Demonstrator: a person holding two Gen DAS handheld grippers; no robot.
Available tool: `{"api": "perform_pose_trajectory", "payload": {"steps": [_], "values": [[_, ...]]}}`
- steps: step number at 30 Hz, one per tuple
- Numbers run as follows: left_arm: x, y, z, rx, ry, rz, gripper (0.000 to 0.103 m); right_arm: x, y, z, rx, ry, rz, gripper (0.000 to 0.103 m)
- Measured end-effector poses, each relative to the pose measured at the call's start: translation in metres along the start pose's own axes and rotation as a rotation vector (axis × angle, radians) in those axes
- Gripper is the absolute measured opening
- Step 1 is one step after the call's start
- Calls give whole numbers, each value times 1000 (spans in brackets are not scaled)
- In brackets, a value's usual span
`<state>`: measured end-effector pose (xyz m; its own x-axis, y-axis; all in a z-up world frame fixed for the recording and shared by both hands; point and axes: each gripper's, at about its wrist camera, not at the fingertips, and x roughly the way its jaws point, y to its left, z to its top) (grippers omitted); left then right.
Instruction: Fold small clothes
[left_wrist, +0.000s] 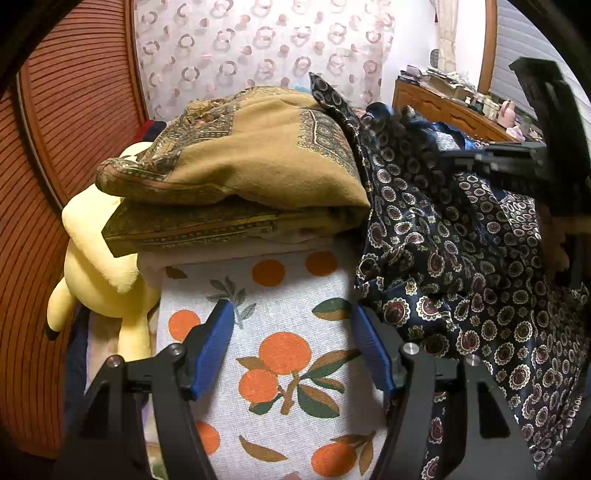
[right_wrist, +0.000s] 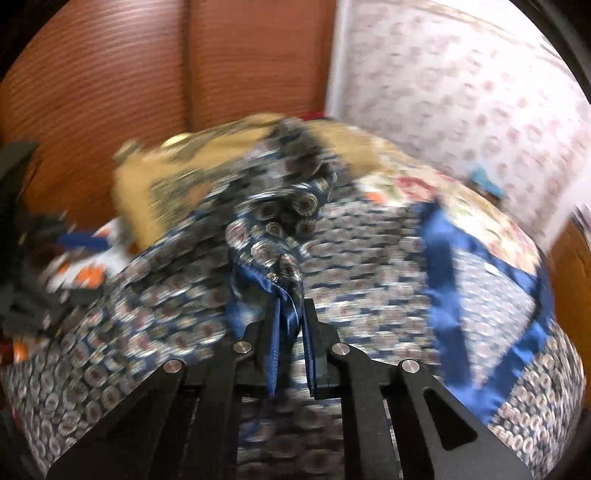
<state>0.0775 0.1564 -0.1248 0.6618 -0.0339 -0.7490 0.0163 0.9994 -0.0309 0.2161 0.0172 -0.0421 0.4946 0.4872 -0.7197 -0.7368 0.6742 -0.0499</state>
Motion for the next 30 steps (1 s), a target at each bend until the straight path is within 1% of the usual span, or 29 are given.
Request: {"api": "perform_pose_trajectory", "payload": {"steps": [1,2,3,4,6,8,10,12,14,15,18,20,24,30], "values": [[0,0,0,0,0,1,67,-1,-8,1,29,-3,-25,10],[0,0,0,1,1,1,67,-1,-16,1,52,-4,-43,19],[0,0,0,1,2,0,67,-3,-23,1,70,-5,-46,25],[0,0,0,1,2,0,67,-6,-29,1,83,-7,-37,34],[0,0,1,2,3,0,67,-13,-37,0,99,-17,-22,39],[0,0,0,3,3,-1,67,-26,-42,-6,92,-36,-23,47],[-1,0,0,6,5,-3,67,-39,-47,-16,82,-46,-19,52],[-2,0,-1,5,4,4,67,-52,-53,-28,83,-45,-21,53],[-10,-3,-2,-7,-39,51,67,-69,-60,-40,95,-42,-34,53],[-13,-5,-2,-10,-48,52,67,-79,-63,-45,103,-39,-49,53],[-24,-15,0,-12,-71,30,67,-97,-81,-67,147,-42,-83,53],[-34,-26,3,4,-103,29,67,-110,-97,-83,185,-42,-106,54],[-45,-42,15,11,-141,-13,67,-136,-124,-111,239,-39,-181,53],[-53,-81,31,37,-179,-71,67,-174,-178,-160,339,-14,-297,54]]}}
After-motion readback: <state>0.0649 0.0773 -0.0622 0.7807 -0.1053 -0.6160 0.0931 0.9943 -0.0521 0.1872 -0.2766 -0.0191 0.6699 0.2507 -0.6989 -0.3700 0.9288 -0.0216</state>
